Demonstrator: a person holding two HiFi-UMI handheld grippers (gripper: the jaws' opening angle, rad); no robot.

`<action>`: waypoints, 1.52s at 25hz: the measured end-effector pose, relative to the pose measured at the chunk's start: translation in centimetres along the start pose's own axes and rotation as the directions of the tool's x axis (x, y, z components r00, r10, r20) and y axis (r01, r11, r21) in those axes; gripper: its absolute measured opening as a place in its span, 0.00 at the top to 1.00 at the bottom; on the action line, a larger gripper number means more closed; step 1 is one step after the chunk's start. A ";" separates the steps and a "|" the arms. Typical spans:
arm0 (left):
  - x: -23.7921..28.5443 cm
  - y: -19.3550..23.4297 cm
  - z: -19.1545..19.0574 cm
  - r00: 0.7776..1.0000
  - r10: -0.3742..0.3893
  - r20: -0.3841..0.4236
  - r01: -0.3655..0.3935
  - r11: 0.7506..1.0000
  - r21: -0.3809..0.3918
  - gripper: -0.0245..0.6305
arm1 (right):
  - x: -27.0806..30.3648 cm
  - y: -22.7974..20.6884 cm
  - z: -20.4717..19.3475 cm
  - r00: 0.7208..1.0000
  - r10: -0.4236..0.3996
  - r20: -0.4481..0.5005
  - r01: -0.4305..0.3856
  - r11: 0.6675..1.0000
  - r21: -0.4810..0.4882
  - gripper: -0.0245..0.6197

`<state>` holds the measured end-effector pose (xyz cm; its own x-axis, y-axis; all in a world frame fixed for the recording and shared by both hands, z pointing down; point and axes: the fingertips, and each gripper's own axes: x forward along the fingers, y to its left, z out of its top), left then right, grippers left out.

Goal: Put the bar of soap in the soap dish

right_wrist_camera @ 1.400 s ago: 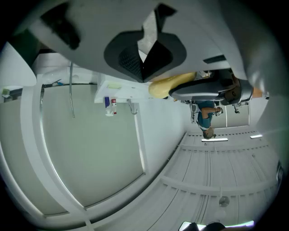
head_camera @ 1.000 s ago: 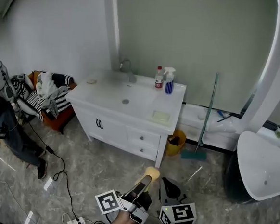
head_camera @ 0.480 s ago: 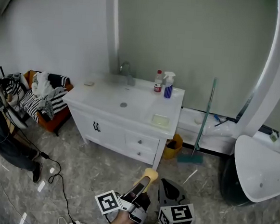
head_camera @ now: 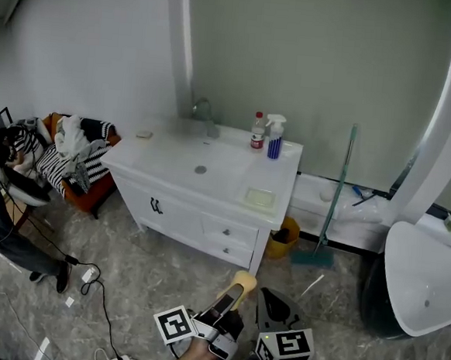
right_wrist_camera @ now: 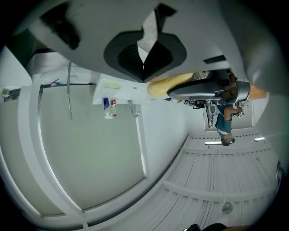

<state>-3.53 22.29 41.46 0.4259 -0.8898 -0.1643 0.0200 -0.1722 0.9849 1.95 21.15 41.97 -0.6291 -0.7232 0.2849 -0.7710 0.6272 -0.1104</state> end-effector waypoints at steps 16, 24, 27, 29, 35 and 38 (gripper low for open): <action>11.9 3.0 0.3 0.998 0.048 0.027 -0.048 0.999 -0.002 0.73 | 5.9 -11.0 1.6 0.998 0.054 -0.026 -0.052 0.997 0.052 0.95; 16.3 3.7 -0.2 0.997 0.048 0.056 -0.047 0.999 -0.026 0.73 | 7.1 -15.4 2.7 0.996 0.084 -0.019 -0.083 0.995 0.061 0.95; 17.7 4.0 -0.4 0.996 0.056 0.069 -0.055 0.998 -0.018 0.72 | 7.5 -16.9 2.9 0.995 0.098 -0.017 -0.097 0.993 0.064 0.95; 18.3 4.1 -0.4 0.995 0.058 0.080 -0.057 0.998 -0.012 0.73 | 7.8 -17.6 3.0 0.994 0.110 -0.016 -0.109 0.992 0.063 0.95; 18.8 4.3 -0.2 0.992 0.072 0.108 -0.071 0.997 -0.007 0.73 | 8.2 -18.4 3.1 0.990 0.137 -0.023 -0.135 0.989 0.062 0.95; 19.3 4.3 -0.1 0.991 0.071 0.112 -0.071 0.997 -0.006 0.73 | 8.3 -18.6 3.0 0.989 0.144 -0.029 -0.142 0.988 0.062 0.95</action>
<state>4.81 4.43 42.53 0.3222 -0.9415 -0.0992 -0.0052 -0.1065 0.9943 10.82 2.62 43.55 -0.7302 -0.6169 0.2936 -0.6787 0.7043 -0.2080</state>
